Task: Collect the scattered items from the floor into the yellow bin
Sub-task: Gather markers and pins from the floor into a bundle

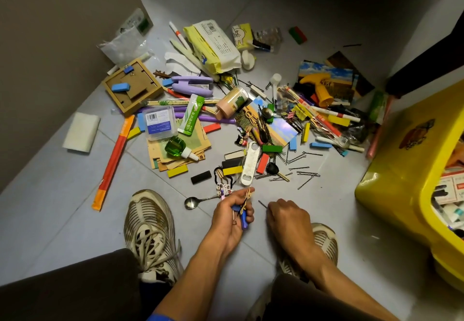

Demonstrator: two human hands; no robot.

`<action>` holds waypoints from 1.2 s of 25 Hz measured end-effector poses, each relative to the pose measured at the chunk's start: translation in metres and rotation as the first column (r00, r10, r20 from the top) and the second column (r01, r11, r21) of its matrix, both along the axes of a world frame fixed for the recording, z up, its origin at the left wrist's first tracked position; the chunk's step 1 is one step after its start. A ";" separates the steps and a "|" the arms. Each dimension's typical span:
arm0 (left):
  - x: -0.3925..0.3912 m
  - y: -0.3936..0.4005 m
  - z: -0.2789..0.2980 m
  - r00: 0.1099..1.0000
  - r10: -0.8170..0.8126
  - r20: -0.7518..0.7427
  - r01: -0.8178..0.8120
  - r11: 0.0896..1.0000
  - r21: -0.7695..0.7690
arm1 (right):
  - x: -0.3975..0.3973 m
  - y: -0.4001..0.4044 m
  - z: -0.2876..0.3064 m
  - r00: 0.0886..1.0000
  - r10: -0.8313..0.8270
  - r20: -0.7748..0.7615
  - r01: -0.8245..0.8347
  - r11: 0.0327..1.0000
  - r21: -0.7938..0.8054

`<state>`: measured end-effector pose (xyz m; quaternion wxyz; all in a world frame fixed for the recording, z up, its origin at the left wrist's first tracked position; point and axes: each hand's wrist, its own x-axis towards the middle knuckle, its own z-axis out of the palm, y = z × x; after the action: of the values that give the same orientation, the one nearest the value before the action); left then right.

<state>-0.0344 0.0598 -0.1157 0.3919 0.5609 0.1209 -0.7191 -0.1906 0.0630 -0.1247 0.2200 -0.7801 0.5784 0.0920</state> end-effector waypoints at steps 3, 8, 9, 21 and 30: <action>-0.001 -0.002 0.003 0.999 0.043 -0.019 -0.043 0.999 0.000 | 0.013 -0.011 0.000 0.991 0.075 -0.110 -0.077 0.997 -0.011; -0.002 -0.010 -0.001 0.996 0.082 -0.017 -0.082 0.996 -0.018 | 0.016 -0.038 0.028 0.771 -0.528 0.357 0.434 0.845 0.312; -0.005 -0.013 -0.003 0.996 0.084 -0.008 -0.084 0.996 -0.019 | 0.015 -0.038 0.036 0.681 -0.560 0.472 0.432 0.827 0.359; -0.004 -0.029 -0.002 0.984 0.180 0.019 -0.179 0.984 -0.022 | 0.007 -0.076 0.010 0.913 -0.381 0.147 0.389 0.921 -0.028; 0.003 -0.041 0.000 0.960 0.279 -0.013 -0.279 0.959 -0.045 | 0.034 -0.088 0.013 0.867 -0.415 0.277 0.422 0.906 0.033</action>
<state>-0.0314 0.0187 -0.1162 0.5018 0.5266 0.1836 -0.6611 -0.1562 -0.0247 -0.1113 0.3025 -0.6444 0.6982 -0.0761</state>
